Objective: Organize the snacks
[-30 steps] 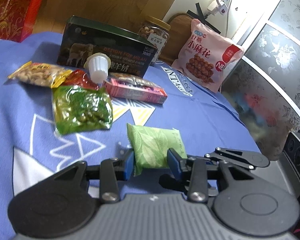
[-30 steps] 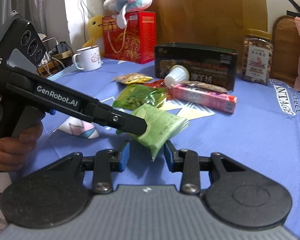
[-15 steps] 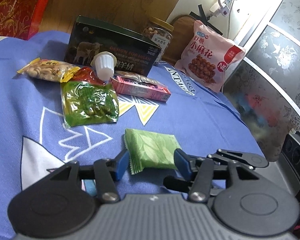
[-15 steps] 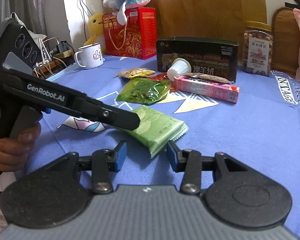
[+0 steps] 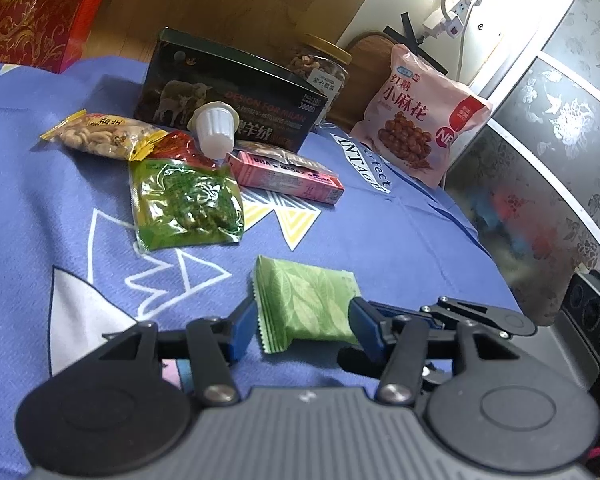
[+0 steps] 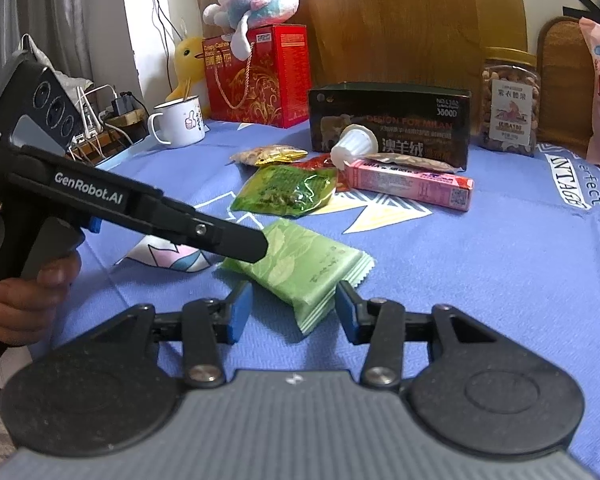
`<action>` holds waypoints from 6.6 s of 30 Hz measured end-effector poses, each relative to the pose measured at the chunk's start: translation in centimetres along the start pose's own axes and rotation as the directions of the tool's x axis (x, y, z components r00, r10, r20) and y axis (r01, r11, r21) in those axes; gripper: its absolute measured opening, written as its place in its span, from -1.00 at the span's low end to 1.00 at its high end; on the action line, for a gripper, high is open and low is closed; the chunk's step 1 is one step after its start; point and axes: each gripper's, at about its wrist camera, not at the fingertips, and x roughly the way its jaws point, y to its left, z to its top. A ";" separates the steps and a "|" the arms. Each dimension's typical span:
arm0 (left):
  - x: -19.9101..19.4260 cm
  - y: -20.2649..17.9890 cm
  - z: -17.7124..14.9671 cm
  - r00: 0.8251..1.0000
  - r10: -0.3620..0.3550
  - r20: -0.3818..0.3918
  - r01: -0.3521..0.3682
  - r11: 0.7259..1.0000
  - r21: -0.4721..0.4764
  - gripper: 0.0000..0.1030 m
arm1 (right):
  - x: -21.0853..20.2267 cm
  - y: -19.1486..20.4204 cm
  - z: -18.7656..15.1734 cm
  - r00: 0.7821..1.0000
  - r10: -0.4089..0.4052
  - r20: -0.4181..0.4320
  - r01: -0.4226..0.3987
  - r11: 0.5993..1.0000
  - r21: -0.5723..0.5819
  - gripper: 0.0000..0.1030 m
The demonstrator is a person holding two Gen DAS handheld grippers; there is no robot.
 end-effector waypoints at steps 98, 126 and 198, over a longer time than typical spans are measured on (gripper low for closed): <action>0.5 1.0 1.3 0.999 0.043 0.015 -0.042 0.997 -0.059 -0.08 | -1.1 -11.1 0.3 0.993 0.114 0.028 -0.109 0.816 0.567 -0.22; 4.7 -0.9 3.0 0.999 0.010 -0.034 -0.010 1.000 0.005 0.03 | 0.8 -3.4 0.2 0.997 -0.082 0.004 0.082 0.997 0.000 0.00; 9.3 5.6 22.4 0.933 0.288 0.217 -0.298 0.954 0.014 -0.35 | 15.8 -15.4 16.8 0.989 0.076 0.129 -0.115 0.938 0.326 -0.54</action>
